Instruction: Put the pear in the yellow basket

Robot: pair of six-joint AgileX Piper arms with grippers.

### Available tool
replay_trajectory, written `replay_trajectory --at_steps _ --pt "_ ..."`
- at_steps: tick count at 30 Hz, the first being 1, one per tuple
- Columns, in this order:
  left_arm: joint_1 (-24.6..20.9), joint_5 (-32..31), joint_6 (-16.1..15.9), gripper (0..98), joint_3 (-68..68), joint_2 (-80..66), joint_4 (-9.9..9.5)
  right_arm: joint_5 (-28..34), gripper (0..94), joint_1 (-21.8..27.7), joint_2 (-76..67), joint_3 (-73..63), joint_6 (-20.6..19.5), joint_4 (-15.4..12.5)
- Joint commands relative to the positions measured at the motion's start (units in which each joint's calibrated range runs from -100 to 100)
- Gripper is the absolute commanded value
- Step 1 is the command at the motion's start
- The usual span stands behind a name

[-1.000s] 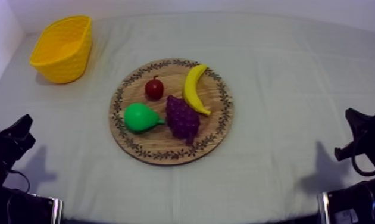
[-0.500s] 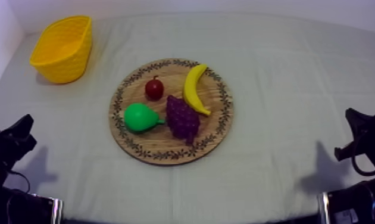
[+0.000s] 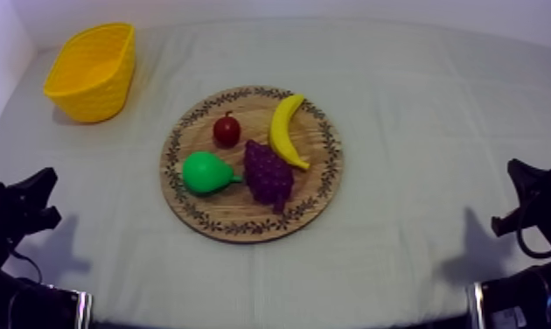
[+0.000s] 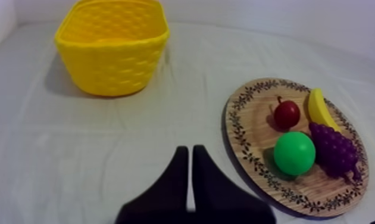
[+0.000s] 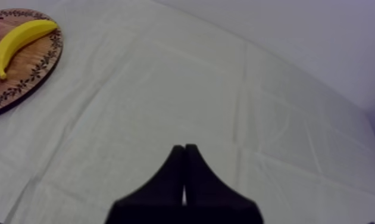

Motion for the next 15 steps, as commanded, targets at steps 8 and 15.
replay_trajectory --at_steps 8,15 --pt "5.0 0.1 -3.2 0.0 -8.7 14.5 -0.04 0.0 0.4 0.0 0.0 0.0 0.0 0.0" --pt "9.4 2.5 -4.7 0.0 -17.5 24.8 -0.33 0.0 0.4 0.0 0.0 0.0 0.0 0.0"
